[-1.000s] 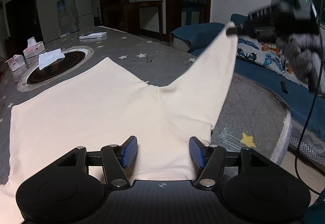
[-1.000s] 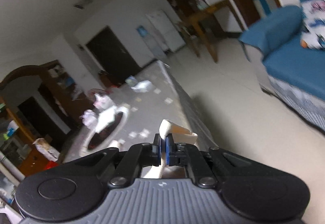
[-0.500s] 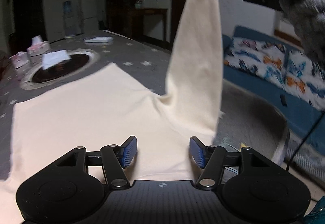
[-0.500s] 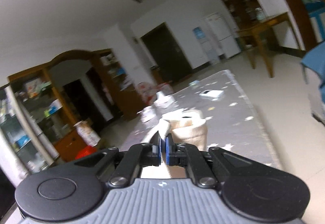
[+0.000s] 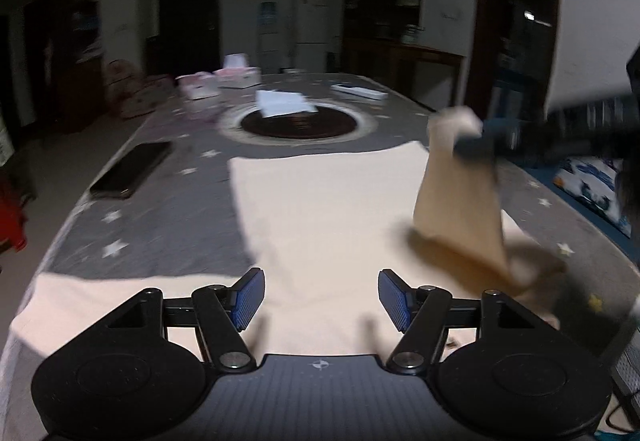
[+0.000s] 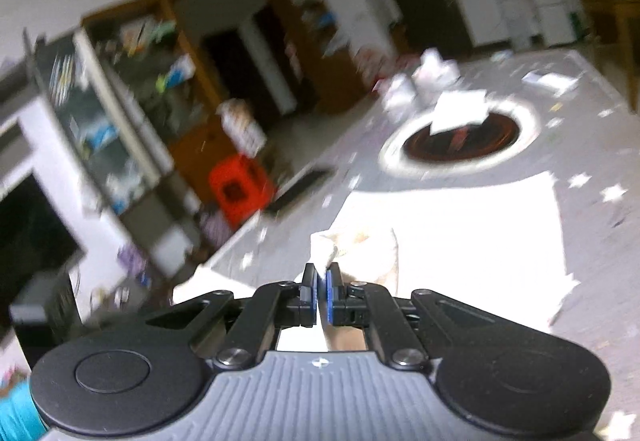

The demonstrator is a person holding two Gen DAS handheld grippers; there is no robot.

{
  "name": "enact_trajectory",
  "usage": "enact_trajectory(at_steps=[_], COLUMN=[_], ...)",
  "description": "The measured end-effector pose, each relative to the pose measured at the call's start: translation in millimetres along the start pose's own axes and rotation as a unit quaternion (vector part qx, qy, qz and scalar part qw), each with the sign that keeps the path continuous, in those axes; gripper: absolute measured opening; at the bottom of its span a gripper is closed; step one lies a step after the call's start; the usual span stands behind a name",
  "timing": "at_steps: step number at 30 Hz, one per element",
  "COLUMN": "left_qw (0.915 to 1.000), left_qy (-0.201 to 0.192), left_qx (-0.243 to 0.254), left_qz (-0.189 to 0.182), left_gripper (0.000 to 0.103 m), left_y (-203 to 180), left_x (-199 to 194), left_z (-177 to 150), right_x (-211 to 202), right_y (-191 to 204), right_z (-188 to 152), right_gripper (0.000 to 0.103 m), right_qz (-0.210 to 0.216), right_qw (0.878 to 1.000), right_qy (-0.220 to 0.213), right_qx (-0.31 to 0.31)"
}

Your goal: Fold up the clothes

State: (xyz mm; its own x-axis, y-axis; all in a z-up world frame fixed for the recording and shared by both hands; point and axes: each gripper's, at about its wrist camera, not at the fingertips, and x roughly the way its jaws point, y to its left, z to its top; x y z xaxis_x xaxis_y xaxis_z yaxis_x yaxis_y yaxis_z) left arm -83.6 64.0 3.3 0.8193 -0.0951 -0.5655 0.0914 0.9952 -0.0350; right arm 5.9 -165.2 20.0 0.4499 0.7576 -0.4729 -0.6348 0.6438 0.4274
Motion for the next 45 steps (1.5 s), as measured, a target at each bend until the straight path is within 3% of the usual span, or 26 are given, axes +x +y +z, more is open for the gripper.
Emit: enact_trajectory(at_steps=[5,9,19,23,26,32,40,45], left_qw=[0.9998,0.9998,0.9996,0.9988,0.9988,0.998,0.9974,0.9986], left_qy=[0.001,-0.001,0.004,0.014,0.023,0.038,0.042,0.031], left_qx=[-0.017,-0.016,0.002,0.013,0.016,0.026,0.037,0.031], left_qz=[0.009,0.008,-0.029,-0.046,-0.041,-0.045,-0.045,-0.03], left_gripper=[0.066,0.066,0.065,0.05,0.049,0.044,0.006,0.003], left_y=[11.3,12.7,-5.9,-14.9,-12.8,-14.1,-18.1,-13.9], left_x=[-1.7,-3.0,8.4,14.1,14.2,12.9,17.9,7.2], left_z=[-3.6,-4.7,0.5,0.0,-3.0,-10.4,-13.3,-13.3], right_x=[24.8,8.0,-45.3,-55.6,-62.6,-54.2,-27.7,-24.0], right_y=[21.3,25.8,-30.3,-46.9,-48.4,-53.9,-55.6,-49.8], right_z=[-24.3,-28.6,-54.0,-62.0,-57.1,-36.8,-38.3,-44.2], right_gripper=[0.011,0.023,0.025,0.024,0.024,0.024,0.025,0.03], right_qz=[0.022,0.019,-0.101,-0.115,-0.106,-0.131,-0.143,-0.154], right_qw=[0.998,0.996,0.992,0.991,0.993,0.991,0.988,0.985], right_qy=[0.061,0.065,0.068,0.063,0.053,0.024,0.035,0.04], right_qx=[-0.027,-0.057,-0.028,-0.002,0.001,-0.025,-0.049,-0.07])
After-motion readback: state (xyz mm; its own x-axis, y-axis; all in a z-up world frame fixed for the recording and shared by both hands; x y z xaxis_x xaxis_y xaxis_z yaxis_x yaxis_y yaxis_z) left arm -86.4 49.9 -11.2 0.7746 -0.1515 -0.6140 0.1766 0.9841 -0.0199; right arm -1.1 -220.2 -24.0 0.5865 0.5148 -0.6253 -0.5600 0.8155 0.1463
